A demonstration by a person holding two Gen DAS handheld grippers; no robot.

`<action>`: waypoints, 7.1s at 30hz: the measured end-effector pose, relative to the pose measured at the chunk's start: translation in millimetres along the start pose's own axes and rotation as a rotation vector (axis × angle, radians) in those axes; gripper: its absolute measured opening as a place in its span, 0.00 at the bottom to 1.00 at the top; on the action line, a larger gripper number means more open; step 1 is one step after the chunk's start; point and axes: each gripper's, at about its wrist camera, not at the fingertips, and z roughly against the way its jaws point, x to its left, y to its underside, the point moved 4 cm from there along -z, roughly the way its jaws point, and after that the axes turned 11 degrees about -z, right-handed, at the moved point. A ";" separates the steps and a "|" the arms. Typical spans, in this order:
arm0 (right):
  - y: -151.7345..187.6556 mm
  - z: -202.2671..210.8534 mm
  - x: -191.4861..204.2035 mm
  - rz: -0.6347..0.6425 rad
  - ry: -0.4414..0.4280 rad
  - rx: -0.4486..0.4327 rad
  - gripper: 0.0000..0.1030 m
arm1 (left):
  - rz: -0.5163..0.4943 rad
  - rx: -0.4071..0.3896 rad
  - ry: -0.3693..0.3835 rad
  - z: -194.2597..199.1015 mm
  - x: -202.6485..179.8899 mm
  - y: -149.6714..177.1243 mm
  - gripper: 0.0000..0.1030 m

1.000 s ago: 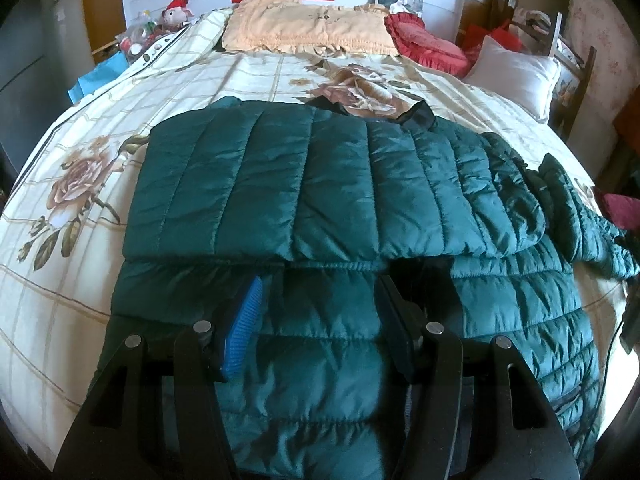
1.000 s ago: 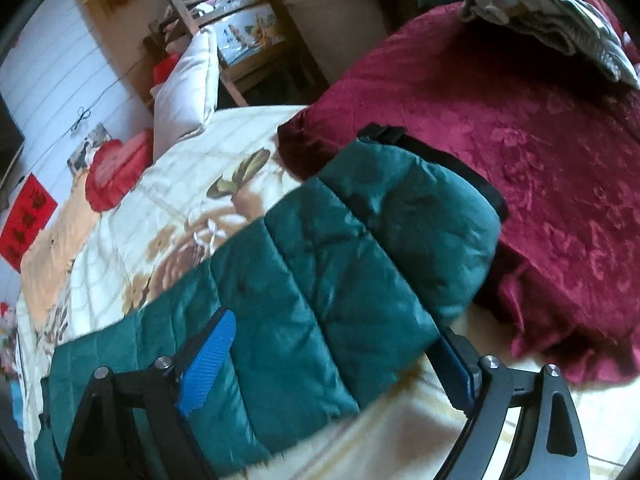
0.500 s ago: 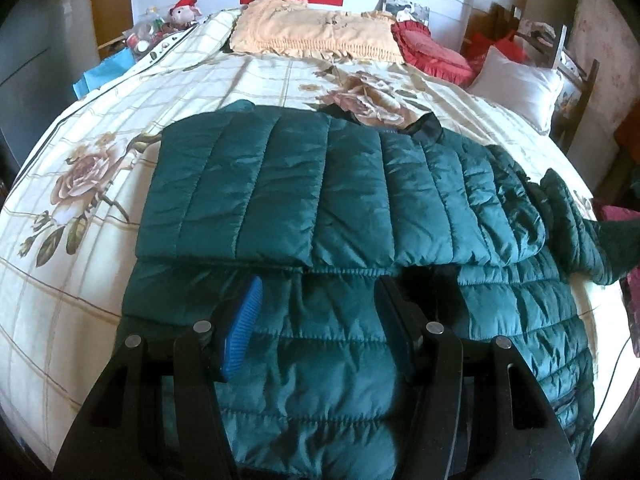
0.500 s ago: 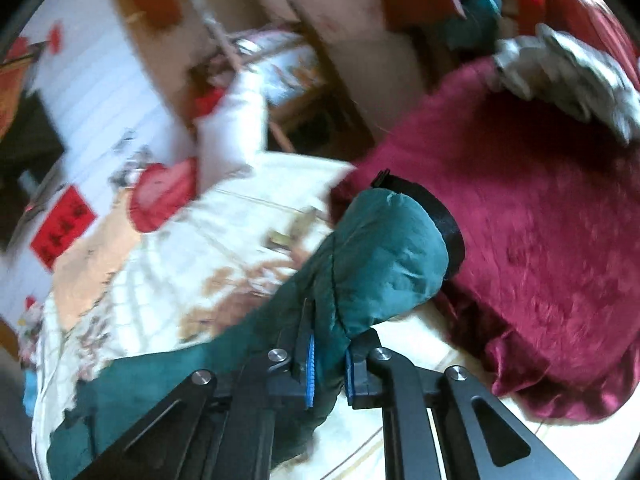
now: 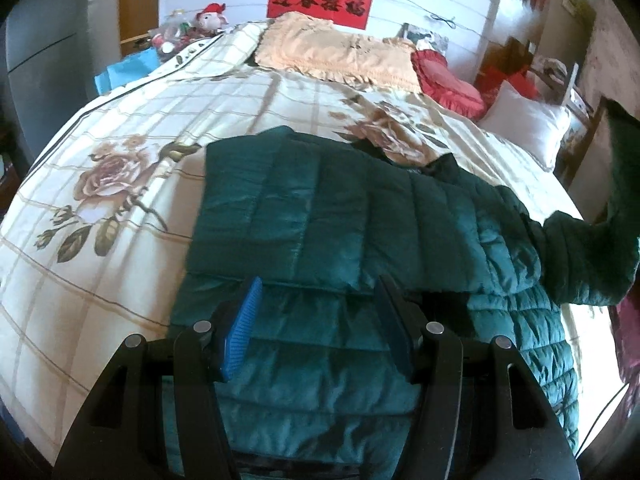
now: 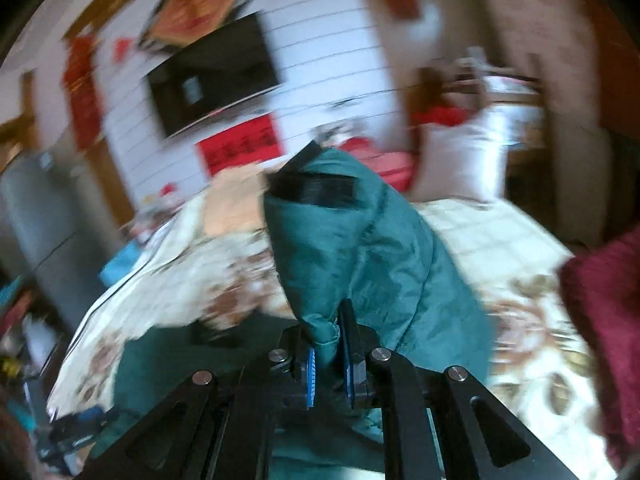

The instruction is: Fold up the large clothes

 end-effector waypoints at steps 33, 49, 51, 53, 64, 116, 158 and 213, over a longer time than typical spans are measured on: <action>123.6 -95.9 156.3 0.142 -0.278 0.378 0.65 | 0.223 -0.016 0.139 -9.1 51.6 -14.1 0.67; 95.5 -25.5 52.5 0.023 -0.172 0.282 0.68 | 0.106 0.058 0.081 -58.7 -0.3 -27.0 0.69; 95.3 -24.3 43.6 -0.004 -0.163 0.285 0.68 | 0.105 0.059 0.083 -60.9 -1.3 -28.0 0.69; 95.5 -22.3 38.2 -0.020 -0.161 0.285 0.68 | 0.106 0.057 0.085 -61.6 -2.0 -29.0 0.69; 95.0 -18.4 29.3 -0.048 -0.138 0.272 0.68 | 0.073 -0.036 0.121 -43.1 -3.3 -42.4 0.18; 97.8 -181.9 88.2 0.140 0.137 0.310 0.68 | -0.015 0.006 -0.080 -80.7 33.5 -55.4 0.51; 114.0 -121.1 14.3 0.141 0.283 0.320 0.70 | -0.053 0.016 -0.075 -107.2 30.6 -45.2 0.52; 230.3 74.3 -33.8 0.053 0.165 0.484 0.79 | -0.041 0.103 -0.042 66.5 98.0 134.6 0.52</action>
